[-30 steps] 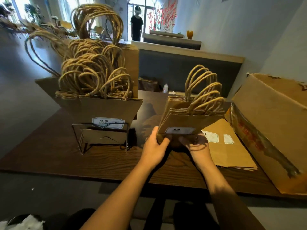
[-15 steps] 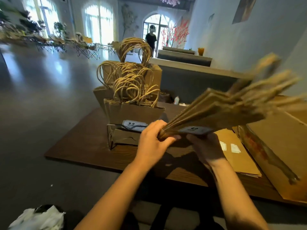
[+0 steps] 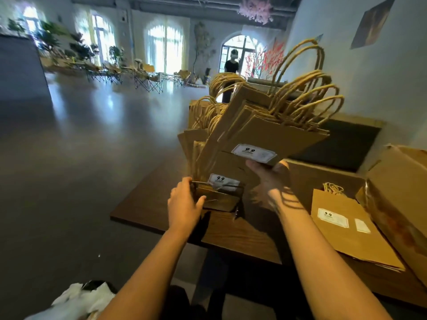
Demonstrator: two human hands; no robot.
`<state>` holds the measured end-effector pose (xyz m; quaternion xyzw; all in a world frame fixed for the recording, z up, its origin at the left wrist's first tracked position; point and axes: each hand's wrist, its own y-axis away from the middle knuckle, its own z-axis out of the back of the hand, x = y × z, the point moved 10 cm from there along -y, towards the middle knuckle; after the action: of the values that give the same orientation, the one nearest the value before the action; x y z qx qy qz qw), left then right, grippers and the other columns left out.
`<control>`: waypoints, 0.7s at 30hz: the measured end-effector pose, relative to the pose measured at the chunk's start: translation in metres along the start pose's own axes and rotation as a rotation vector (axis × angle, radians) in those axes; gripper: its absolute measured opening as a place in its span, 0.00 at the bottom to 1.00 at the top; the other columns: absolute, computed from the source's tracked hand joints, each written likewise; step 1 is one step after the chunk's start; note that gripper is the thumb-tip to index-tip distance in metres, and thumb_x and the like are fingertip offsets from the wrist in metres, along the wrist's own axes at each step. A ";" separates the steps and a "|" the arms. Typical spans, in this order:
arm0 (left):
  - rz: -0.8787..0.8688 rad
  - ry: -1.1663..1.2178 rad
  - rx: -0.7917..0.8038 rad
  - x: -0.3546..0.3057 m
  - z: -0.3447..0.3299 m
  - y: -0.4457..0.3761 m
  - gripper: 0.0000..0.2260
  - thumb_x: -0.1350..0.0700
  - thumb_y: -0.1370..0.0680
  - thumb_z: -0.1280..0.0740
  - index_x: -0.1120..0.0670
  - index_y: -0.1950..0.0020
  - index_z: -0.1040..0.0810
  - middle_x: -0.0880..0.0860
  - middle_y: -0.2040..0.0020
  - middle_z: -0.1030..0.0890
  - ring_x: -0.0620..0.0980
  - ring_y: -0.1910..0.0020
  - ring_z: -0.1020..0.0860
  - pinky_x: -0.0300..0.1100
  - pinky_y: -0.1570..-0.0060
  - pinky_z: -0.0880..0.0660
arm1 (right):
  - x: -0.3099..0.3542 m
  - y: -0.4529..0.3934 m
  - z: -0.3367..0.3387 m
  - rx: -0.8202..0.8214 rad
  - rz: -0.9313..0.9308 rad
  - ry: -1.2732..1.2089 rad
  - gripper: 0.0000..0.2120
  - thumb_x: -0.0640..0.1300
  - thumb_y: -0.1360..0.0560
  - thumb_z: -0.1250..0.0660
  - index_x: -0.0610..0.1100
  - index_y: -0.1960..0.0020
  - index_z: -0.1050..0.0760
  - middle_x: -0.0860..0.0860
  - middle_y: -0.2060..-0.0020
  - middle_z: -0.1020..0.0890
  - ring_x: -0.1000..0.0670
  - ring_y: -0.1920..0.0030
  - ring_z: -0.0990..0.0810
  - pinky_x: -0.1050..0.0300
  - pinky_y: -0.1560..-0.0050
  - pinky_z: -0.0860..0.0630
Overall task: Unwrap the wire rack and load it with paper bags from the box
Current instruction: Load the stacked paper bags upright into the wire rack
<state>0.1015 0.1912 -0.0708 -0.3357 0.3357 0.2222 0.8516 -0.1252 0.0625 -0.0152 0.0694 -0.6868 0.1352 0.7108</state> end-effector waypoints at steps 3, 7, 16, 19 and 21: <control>0.083 0.093 -0.056 0.014 -0.004 -0.007 0.18 0.53 0.25 0.24 0.41 0.55 0.34 0.44 0.59 0.23 0.47 0.57 0.21 0.54 0.55 0.19 | -0.026 -0.004 -0.008 0.051 -0.281 0.046 0.41 0.65 0.30 0.25 0.36 0.32 0.31 0.47 0.32 0.28 0.42 0.33 0.27 0.46 0.38 0.30; 0.107 0.189 -0.091 0.019 -0.013 -0.011 0.16 0.55 0.24 0.24 0.45 0.60 0.32 0.46 0.64 0.24 0.45 0.64 0.23 0.46 0.63 0.23 | 0.007 -0.023 -0.014 -0.004 -0.115 0.030 0.39 0.57 0.33 0.20 0.40 0.30 0.30 0.45 0.33 0.23 0.41 0.33 0.25 0.50 0.43 0.28; 0.126 0.255 -0.137 0.024 -0.016 -0.013 0.13 0.59 0.24 0.27 0.46 0.63 0.28 0.46 0.69 0.24 0.40 0.69 0.24 0.40 0.66 0.27 | -0.010 -0.039 -0.047 0.121 -0.039 -0.028 0.29 0.48 0.34 0.20 0.45 0.35 0.24 0.50 0.40 0.17 0.45 0.35 0.22 0.47 0.32 0.28; 0.128 0.230 -0.156 0.026 -0.016 -0.013 0.12 0.59 0.26 0.27 0.48 0.64 0.27 0.46 0.70 0.23 0.41 0.69 0.24 0.43 0.66 0.24 | -0.003 -0.039 -0.052 0.148 0.072 0.082 0.12 0.42 0.28 0.22 0.51 0.48 0.19 0.57 0.53 0.13 0.55 0.47 0.15 0.54 0.41 0.20; 0.125 0.232 -0.156 0.025 -0.018 -0.012 0.14 0.60 0.26 0.27 0.47 0.64 0.28 0.46 0.69 0.24 0.41 0.69 0.24 0.41 0.67 0.25 | -0.007 -0.037 -0.052 0.127 0.088 0.103 0.11 0.43 0.28 0.22 0.50 0.47 0.18 0.56 0.53 0.13 0.57 0.50 0.14 0.57 0.47 0.19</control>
<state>0.1179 0.1741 -0.0935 -0.4025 0.4339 0.2600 0.7630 -0.0645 0.0410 -0.0210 0.0768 -0.6417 0.2130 0.7327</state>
